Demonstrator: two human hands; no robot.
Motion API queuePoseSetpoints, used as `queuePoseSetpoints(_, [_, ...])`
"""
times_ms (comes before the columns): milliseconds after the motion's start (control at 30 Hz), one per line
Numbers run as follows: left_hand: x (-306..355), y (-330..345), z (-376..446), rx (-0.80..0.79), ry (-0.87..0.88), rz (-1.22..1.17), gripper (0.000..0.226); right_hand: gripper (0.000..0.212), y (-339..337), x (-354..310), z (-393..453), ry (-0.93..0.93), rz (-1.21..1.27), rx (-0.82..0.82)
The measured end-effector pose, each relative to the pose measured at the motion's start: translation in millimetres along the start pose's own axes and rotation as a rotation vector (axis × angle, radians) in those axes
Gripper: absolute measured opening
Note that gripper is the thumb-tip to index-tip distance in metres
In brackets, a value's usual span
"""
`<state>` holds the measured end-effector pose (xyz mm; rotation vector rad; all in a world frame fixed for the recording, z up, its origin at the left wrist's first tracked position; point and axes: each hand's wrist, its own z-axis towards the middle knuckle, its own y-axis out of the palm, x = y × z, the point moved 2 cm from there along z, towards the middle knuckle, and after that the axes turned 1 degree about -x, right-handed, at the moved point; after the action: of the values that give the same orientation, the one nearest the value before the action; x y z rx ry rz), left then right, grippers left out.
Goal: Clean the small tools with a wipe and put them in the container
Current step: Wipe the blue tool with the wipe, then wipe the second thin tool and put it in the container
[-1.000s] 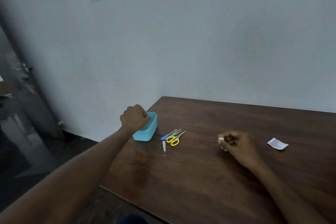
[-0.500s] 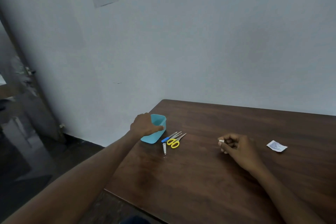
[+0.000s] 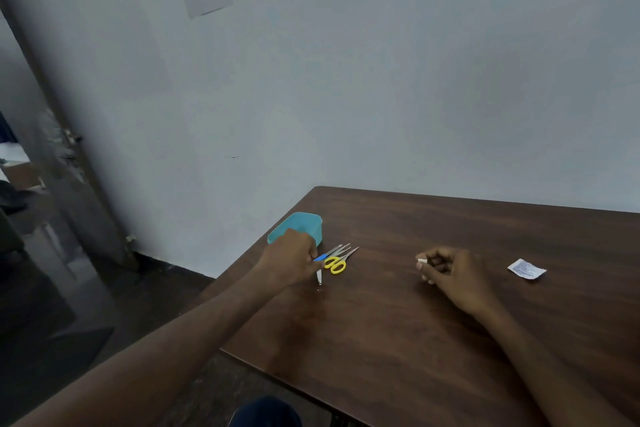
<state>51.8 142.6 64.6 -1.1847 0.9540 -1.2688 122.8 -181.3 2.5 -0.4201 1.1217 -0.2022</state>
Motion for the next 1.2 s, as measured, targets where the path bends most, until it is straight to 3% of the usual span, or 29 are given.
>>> queuePoseSetpoints(133, [1, 12, -1, 0.035, -0.065, -0.101, 0.030, 0.013, -3, -1, -4, -0.004, 0.007, 0.002])
queuePoseSetpoints(233, [11, 11, 9, 0.080, -0.043, 0.021, 0.023, 0.012, -3, -2, -5, -0.007, 0.008, 0.003])
queuePoseSetpoints(400, [35, 18, 27, -0.006, -0.038, 0.298, 0.024, 0.012, -2, 1, -2, -0.001, 0.014, -0.004])
queuePoseSetpoints(533, [40, 24, 33, -0.008, -0.045, 0.375, 0.028, 0.011, -1, 3, -1, 0.002, 0.030, -0.001])
queuePoseSetpoints(933, [34, 22, 44, 0.034, -0.065, 0.298, 0.016, 0.011, 2, 8, 2, 0.029, 0.076, 0.005])
queuePoseSetpoints(1033, [39, 12, 47, 0.131, -0.088, 0.159, 0.014, 0.013, -1, 9, 4, 0.070, 0.160, 0.020])
queuePoseSetpoints(1100, [48, 10, 47, 0.175, -0.093, -0.085, 0.011, 0.013, -5, 9, 6, 0.102, 0.241, 0.053])
queuePoseSetpoints(1200, [82, 23, 43, 0.112, 0.001, -0.515, 0.009, 0.013, -13, 13, 11, 0.141, 0.298, 0.132])
